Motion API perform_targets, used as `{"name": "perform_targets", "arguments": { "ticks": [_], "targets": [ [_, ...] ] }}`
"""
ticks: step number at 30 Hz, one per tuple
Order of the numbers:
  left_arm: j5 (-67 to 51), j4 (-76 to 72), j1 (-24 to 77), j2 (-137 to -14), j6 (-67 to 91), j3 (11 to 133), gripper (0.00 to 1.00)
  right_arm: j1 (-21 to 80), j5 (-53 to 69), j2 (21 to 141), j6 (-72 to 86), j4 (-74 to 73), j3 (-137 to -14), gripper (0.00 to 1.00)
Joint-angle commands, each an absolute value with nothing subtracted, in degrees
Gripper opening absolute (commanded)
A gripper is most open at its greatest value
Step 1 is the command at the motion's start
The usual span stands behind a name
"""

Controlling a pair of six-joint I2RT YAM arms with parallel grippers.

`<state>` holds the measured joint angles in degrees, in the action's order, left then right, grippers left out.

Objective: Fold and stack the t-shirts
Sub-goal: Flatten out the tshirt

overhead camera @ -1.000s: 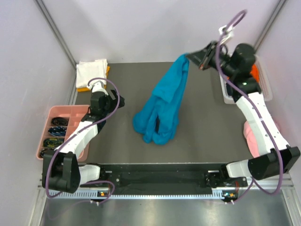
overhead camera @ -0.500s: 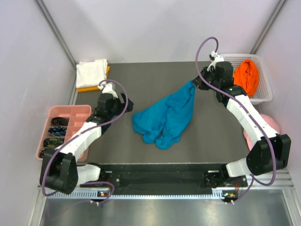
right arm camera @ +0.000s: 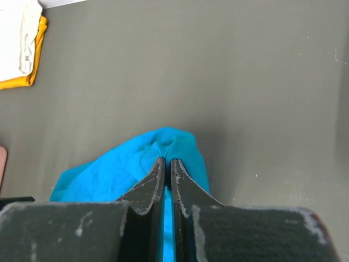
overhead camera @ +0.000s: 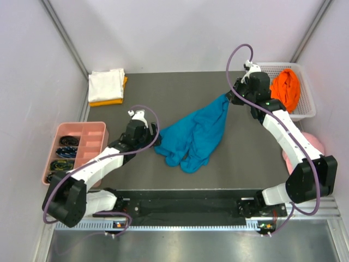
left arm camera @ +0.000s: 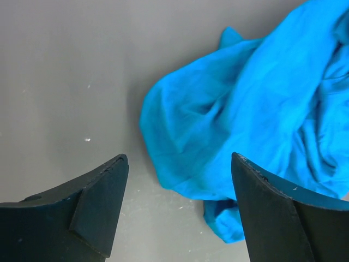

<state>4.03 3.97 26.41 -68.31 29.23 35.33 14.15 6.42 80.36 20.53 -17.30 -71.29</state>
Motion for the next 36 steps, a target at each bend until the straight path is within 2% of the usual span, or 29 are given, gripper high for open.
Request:
{"name": "perform_targets", "arguments": {
  "ticks": [1,6,11,14,15,18,19,21,28,36],
  "targets": [
    [5.63,1.94,26.72,-69.87,29.79,35.42,0.80,14.50,5.54,80.33,19.78,-15.82,-72.16,0.00],
    [3.78,-1.13,26.98,-72.95,30.93,34.89,0.77,14.50,4.92,79.89,19.60,-16.26,-71.72,0.00],
    [2.29,-2.37,27.95,-75.84,31.64,35.77,0.61,14.50,4.04,79.80,19.42,-16.52,-71.37,0.00],
    [1.94,-2.46,28.30,-76.73,31.73,36.65,0.44,14.50,3.96,79.89,19.42,-16.44,-71.10,0.00],
    [1.67,-2.63,28.30,-76.90,31.73,36.74,0.33,14.50,3.96,79.89,19.42,-16.44,-71.10,0.00],
    [1.15,-3.08,28.30,-77.61,32.08,36.91,0.17,14.50,3.87,79.98,19.42,-16.52,-71.02,0.00],
    [0.97,-3.16,28.30,-77.87,31.99,37.00,0.07,14.50,3.87,79.89,19.42,-16.44,-71.02,0.00],
    [0.79,-3.34,28.30,-78.13,32.25,37.18,0.00,14.50,3.87,79.98,19.51,-16.52,-71.19,0.00],
    [1.84,-0.28,28.56,-76.21,31.91,38.58,0.00,14.50,3.43,79.72,21.44,-16.00,-70.31,0.00],
    [10.01,6.76,28.56,-70.49,28.04,43.41,0.00,14.50,1.59,78.31,20.22,-18.37,-73.12,0.00]
  ]
}}
